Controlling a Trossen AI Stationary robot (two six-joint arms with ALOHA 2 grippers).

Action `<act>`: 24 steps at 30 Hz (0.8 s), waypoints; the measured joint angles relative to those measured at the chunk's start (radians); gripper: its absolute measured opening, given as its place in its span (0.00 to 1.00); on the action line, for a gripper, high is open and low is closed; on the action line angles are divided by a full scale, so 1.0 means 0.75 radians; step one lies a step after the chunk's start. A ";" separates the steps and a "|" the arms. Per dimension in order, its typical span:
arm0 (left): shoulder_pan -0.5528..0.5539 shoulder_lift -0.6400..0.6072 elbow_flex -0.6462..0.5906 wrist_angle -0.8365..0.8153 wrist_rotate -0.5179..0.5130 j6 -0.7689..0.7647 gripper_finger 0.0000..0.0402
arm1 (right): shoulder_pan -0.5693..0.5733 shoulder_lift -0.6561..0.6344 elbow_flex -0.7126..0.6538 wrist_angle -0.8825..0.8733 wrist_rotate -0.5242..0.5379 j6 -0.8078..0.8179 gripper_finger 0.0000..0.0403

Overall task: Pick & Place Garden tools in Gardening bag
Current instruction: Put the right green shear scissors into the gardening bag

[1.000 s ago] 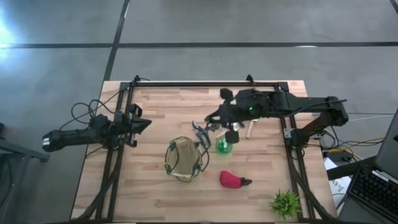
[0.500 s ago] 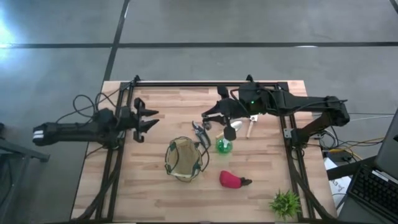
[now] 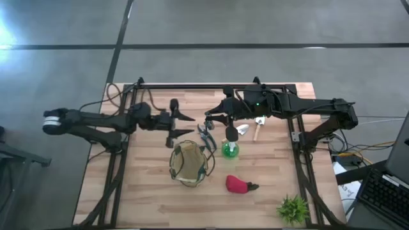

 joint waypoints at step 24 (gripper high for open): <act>-0.004 0.164 0.282 -0.034 0.106 0.050 0.46 | 0.001 0.004 -0.038 -0.002 0.154 -0.011 0.10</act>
